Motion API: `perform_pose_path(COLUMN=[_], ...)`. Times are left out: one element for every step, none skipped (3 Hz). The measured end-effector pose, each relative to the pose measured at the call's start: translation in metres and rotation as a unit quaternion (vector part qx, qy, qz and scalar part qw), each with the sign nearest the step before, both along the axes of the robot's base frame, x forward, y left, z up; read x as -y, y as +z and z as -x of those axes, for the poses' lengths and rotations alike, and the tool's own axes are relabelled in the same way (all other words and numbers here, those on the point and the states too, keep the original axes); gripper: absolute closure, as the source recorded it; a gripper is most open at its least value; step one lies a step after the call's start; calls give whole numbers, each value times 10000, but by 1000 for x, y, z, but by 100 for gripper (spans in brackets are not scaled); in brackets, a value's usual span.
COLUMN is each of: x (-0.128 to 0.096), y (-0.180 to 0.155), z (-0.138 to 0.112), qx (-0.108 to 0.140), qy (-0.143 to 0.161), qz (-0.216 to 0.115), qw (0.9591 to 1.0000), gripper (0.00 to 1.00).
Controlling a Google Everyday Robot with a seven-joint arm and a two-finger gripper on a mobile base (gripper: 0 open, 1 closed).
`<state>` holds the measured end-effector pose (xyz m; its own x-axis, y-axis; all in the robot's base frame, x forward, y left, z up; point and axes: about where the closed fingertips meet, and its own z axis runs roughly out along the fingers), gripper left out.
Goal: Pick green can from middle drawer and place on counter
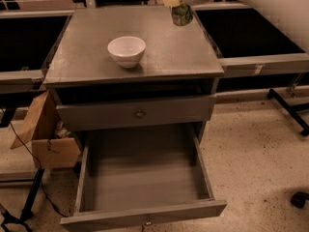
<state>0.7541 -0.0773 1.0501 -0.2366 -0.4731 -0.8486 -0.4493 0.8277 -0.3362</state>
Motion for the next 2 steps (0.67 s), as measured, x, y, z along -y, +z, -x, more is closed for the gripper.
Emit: perform_pose_path(x=[26, 26], y=[-23, -53], z=[-30, -61], qx=[-28, -215], qy=[-92, -5], qz=[-341, -583], qw=[9994, 9981], gripper=[100, 100])
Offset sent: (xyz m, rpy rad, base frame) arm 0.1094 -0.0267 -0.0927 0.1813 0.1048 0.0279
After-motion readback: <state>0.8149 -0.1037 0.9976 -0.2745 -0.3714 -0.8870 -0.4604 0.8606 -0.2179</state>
